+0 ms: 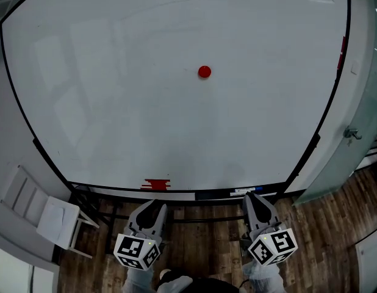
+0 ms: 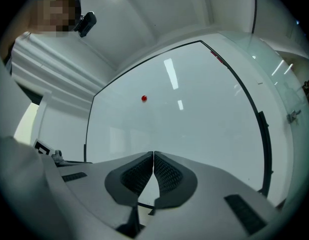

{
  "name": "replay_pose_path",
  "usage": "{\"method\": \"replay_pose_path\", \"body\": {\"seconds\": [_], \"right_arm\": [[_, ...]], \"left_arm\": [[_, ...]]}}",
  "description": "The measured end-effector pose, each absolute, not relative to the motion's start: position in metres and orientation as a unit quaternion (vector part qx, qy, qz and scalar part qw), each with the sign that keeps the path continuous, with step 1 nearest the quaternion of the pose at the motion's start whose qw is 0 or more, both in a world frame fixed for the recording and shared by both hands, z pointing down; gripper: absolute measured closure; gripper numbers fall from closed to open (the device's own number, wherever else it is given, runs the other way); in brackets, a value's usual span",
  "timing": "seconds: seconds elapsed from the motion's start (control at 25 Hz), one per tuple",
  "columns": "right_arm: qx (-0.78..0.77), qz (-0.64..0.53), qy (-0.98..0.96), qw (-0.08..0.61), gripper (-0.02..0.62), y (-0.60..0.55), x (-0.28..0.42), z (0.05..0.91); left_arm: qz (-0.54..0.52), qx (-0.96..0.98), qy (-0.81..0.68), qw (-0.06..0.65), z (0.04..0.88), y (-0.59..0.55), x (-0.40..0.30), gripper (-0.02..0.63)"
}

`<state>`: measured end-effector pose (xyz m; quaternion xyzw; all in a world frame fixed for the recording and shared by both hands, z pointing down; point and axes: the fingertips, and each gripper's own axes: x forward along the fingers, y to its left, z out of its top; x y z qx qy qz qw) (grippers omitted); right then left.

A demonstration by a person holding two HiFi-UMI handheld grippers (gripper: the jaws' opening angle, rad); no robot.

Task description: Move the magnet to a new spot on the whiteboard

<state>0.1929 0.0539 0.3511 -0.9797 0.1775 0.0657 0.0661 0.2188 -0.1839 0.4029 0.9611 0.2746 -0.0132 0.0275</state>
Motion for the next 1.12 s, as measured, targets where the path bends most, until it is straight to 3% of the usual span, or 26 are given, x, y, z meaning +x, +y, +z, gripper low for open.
{"method": "replay_pose_path", "body": {"seconds": [0.24, 0.64, 1.12], "right_arm": [[-0.985, 0.018, 0.165, 0.041, 0.568, 0.052, 0.187, 0.396], [-0.979, -0.024, 0.191, 0.069, 0.568, 0.038, 0.17, 0.433], [-0.977, -0.034, 0.206, 0.047, 0.569, 0.03, 0.163, 0.439]], "left_arm": [[0.008, 0.955, 0.295, 0.015, 0.421, -0.18, 0.21, 0.595], [0.047, 0.943, 0.33, 0.01, 0.451, -0.155, 0.202, 0.597], [0.051, 0.939, 0.341, 0.011, 0.456, -0.148, 0.198, 0.597]]}}
